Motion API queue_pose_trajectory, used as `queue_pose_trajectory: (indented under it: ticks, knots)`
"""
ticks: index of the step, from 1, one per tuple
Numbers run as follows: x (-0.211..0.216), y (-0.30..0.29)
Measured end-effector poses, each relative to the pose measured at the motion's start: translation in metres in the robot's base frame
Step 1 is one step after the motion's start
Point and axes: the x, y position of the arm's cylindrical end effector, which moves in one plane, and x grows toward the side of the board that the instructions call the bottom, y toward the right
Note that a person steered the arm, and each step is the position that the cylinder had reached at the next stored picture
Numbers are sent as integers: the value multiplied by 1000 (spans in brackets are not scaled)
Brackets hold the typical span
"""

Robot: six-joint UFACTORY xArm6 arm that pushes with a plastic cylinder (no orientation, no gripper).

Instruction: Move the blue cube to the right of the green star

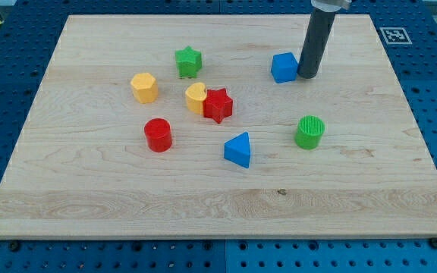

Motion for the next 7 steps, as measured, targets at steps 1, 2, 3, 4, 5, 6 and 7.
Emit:
queue_pose_trajectory:
  ticks: [1, 2, 3, 4, 5, 6, 7]
  knots:
    - [0, -5]
    - [0, -18]
    - [-1, -37]
    - [-1, -60]
    - [-3, -80]
    - [-1, -81]
    - [31, -69]
